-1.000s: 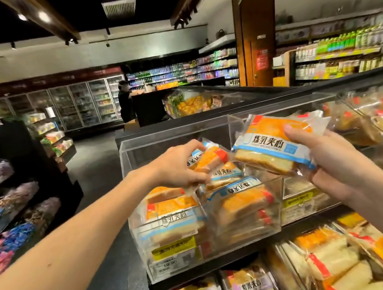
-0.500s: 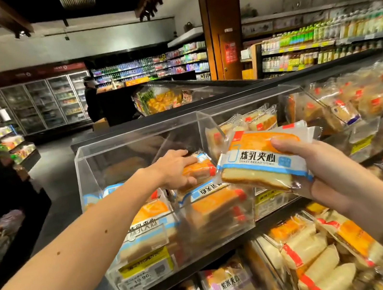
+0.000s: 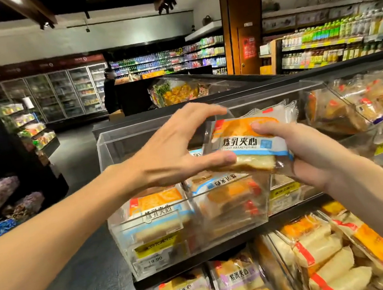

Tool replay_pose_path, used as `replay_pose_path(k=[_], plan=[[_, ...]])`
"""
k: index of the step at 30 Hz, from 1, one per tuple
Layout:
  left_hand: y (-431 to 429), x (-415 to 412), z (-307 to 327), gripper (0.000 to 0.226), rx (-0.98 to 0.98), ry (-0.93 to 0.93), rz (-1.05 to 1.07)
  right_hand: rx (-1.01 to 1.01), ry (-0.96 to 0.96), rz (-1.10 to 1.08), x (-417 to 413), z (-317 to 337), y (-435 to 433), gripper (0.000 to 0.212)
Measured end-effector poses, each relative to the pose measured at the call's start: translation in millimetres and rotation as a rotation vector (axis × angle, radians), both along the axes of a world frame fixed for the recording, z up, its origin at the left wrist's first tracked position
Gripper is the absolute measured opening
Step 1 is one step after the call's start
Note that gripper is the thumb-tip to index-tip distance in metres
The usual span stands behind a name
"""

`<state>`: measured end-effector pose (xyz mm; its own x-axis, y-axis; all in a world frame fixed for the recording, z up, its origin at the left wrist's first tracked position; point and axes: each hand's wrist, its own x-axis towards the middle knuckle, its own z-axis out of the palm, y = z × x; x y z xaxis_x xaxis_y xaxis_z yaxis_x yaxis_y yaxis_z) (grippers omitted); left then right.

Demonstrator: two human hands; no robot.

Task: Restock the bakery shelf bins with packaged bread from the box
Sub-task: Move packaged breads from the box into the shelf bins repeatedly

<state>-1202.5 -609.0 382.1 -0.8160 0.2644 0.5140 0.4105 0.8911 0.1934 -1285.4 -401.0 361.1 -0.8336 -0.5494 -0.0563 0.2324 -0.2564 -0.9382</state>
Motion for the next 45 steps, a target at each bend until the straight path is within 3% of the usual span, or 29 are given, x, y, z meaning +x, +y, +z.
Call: replay_pose_path(k=[4,9,13,18,23,28,30,32,34,36,38,40,42,45], plan=[[-13,11,-5,0.091,-0.214,-0.086,0.113,0.016,-0.006,0.166,11,5,-44,0.033],[-45,29,-10,0.088,-0.425,-0.093,0.353,0.031,-0.038,0.268,11,-1,-64,0.02],[-67,32,-11,0.082,-0.519,-0.144,0.594,0.075,-0.05,0.162,-3,-3,-61,0.009],[-81,12,-29,0.073,-0.715,-0.264,0.769,0.112,-0.044,0.063,-15,-9,-60,0.032],[-99,-1,-42,0.06,-0.788,-0.452,0.815,0.082,-0.039,0.113,-20,-15,-55,0.033],[-98,-9,-40,0.065,-0.685,-0.576,0.811,0.075,0.11,0.157,-15,-14,-46,0.021],[-87,-6,-37,0.062,-0.547,-0.434,0.744,0.076,0.278,0.15,-11,-16,-45,0.023],[-71,1,-30,0.05,-0.117,-0.269,0.648,0.106,0.52,0.094,-7,-20,-46,0.025],[-55,6,-19,0.063,0.585,-0.372,0.547,0.163,0.942,0.014,-5,-26,-50,0.027],[-44,14,-11,0.084,1.05,-0.638,0.401,0.147,1.364,-0.001,-2,-34,-56,0.035],[-39,21,-10,0.086,1.148,-0.765,0.3,0.109,1.66,0.053,0,-44,-62,0.05],[-35,28,-10,0.061,1.143,-0.735,0.279,0.106,1.807,0.107,2,-51,-68,0.063],[-38,32,-13,0.034,1.197,-0.62,0.291,0.174,1.8,0.116,-1,-53,-71,0.082],[-47,39,-14,0.034,1.288,-0.443,0.325,0.264,1.701,0.037,-7,-52,-71,0.087]])
